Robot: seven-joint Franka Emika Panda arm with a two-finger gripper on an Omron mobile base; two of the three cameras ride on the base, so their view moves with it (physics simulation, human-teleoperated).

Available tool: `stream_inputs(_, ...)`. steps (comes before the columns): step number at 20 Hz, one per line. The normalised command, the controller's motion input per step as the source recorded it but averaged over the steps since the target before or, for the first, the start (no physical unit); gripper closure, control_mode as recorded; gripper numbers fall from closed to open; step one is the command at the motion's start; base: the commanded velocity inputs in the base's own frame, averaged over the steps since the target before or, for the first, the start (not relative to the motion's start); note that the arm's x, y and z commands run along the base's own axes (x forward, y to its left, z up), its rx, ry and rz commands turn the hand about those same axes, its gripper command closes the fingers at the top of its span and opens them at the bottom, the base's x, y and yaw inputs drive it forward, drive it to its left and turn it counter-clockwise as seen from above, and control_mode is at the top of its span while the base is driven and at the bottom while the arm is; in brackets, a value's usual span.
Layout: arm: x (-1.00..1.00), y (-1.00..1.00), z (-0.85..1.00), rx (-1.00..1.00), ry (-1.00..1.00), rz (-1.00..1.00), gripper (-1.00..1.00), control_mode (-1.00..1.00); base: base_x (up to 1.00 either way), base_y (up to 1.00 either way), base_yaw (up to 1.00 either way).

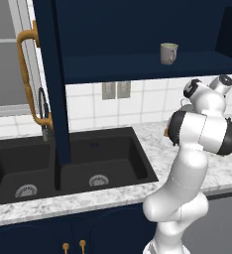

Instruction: Pick the kettle from the counter and place it on the tray. Then pick the mug from the cabinet and place it on the tray. Then close the cabinet doors.

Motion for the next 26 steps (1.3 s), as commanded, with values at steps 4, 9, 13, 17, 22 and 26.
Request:
stream_inputs(4, 0.06, 0.0, -0.13, 0.0, -0.08, -0.01, 1.0, -1.0, 0.0, 0.0, 0.0)
stream_inputs(9, 0.0, 0.0, -0.09, 0.0, 0.0, 0.0, 1.0, -1.0, 0.0, 0.0, 0.0)
stream_inputs(13, 0.0, 0.0, -0.15, 0.0, 0.0, 0.0, 1.0, -1.0, 0.0, 0.0, 0.0)
stream_inputs(17, 0.0, 0.0, -0.19, 0.0, 0.0, 0.0, 1.0, -1.0, 0.0, 0.0, 0.0)
stream_inputs(22, 0.0, 0.0, -0.21, 0.0, 0.0, 0.0, 1.0, -1.0, 0.0, 0.0, 0.0)
stream_inputs(26, 0.0, -0.03, -0.12, 0.0, 0.0, 0.0, 1.0, -1.0, 0.0, 0.0, 0.0)
